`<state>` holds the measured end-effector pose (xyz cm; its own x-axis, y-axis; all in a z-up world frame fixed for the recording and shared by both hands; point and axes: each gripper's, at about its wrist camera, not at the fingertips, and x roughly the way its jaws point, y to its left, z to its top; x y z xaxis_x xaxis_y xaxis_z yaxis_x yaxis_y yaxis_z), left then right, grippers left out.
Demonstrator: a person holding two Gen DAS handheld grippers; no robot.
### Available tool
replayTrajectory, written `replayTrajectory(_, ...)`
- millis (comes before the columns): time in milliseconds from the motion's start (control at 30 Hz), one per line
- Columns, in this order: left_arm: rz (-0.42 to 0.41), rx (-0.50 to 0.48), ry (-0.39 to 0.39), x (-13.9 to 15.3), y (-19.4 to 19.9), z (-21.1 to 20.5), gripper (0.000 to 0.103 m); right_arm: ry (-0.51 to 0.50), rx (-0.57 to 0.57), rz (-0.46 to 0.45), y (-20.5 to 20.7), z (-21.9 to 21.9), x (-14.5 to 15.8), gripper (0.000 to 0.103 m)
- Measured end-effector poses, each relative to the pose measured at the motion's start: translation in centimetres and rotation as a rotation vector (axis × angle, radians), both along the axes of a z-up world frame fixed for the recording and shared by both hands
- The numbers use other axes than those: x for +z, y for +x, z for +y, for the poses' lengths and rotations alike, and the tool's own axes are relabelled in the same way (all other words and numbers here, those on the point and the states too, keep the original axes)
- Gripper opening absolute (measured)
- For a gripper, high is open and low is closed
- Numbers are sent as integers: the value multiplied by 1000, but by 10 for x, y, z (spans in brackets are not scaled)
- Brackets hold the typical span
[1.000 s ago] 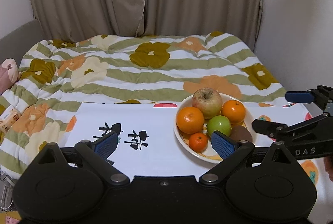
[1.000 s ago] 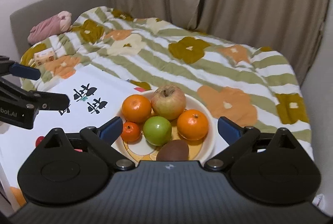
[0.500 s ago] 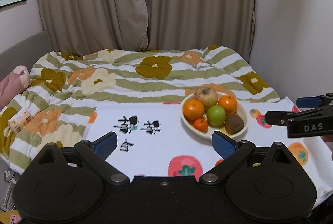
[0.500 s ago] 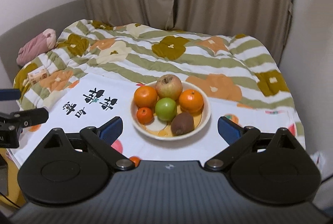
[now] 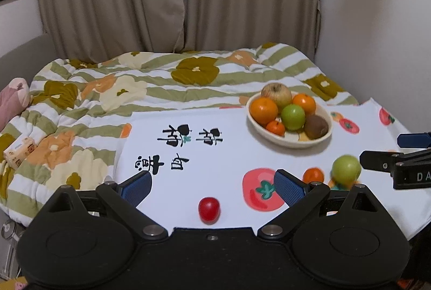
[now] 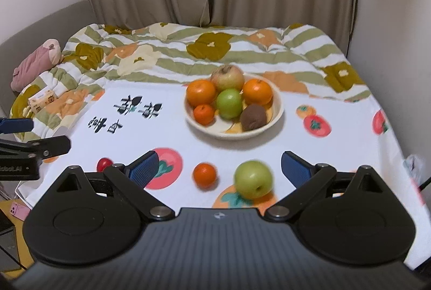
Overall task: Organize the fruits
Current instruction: 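Move both tools back toward the remaining loose fruits, then grasp the red cherry tomato with the left tool while the right tool grasps the small mandarin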
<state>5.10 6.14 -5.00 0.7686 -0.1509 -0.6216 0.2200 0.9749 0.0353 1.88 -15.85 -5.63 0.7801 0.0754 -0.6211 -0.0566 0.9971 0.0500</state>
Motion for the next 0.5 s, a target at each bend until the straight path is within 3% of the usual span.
replayTrajectory(367,79,-56,44,-51,21,15,88,14,-44,56,14,44,-57,103)
replayTrajectory(500,109,-67,59,-69,32,16,77,15,-56,80,27,53,-79,95)
